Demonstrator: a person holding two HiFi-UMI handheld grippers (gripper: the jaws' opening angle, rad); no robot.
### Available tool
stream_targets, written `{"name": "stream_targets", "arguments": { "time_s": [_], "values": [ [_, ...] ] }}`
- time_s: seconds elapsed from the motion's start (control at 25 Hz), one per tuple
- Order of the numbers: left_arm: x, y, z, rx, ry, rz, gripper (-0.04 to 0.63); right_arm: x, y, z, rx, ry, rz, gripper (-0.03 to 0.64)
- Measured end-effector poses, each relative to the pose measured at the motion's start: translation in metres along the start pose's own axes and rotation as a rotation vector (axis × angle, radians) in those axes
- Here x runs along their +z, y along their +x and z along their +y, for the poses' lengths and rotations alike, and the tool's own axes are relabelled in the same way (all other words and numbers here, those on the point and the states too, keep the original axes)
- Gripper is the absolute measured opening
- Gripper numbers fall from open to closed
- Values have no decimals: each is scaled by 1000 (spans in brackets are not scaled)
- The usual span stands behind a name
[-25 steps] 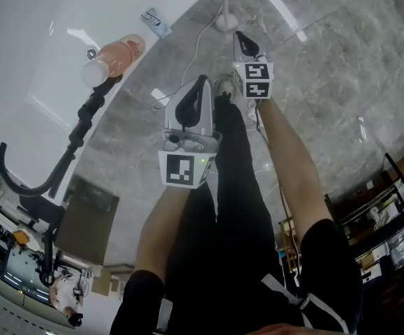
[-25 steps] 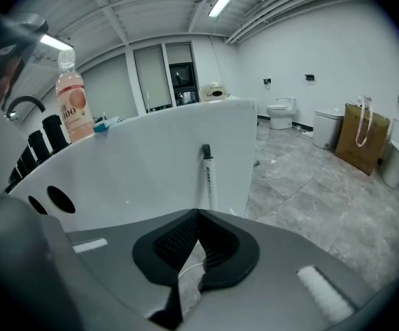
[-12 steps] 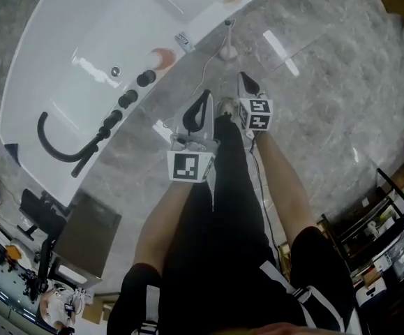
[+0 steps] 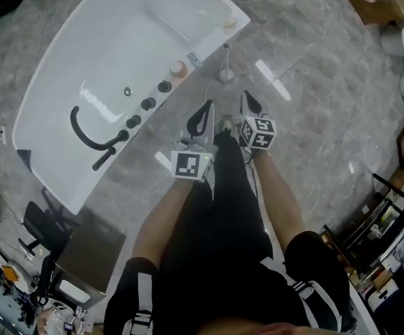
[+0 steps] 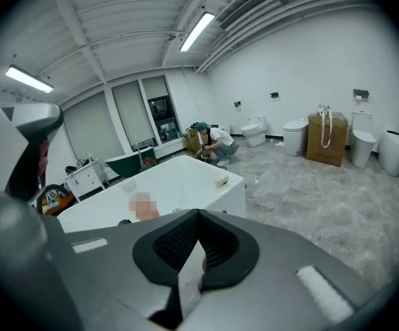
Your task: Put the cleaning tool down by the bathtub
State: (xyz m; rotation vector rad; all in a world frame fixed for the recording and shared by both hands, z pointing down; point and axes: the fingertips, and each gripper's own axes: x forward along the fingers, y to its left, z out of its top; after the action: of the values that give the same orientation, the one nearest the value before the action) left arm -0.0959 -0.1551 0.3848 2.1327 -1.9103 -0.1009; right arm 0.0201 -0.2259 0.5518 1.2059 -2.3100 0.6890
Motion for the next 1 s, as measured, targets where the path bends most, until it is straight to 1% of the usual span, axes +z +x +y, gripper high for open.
{"name": "stream_targets", "arguments": {
  "time_s": [0.24,0.36,0.48,0.6,0.8,1.0],
  "values": [
    [45,-40,-3,6,-6,-39,6,30,-61,32,-2,-21,-77,-2],
    [70,-57,-7,-12,21,-64,6,48,-94,51,3,-49,-117,-2],
    [90,-72,-17,-51,63,-77,6,69,-127,66,-6,-59,-179,-2],
    [104,-88,-30,-83,81,-87,6,90,-164,77,-21,-55,-249,-1],
    [127,-115,-54,-117,106,-125,6,116,-222,91,-32,-53,-343,-2],
    [140,-129,-76,-147,119,-142,6,131,-263,96,-40,-51,-413,-2]
  ]
}}
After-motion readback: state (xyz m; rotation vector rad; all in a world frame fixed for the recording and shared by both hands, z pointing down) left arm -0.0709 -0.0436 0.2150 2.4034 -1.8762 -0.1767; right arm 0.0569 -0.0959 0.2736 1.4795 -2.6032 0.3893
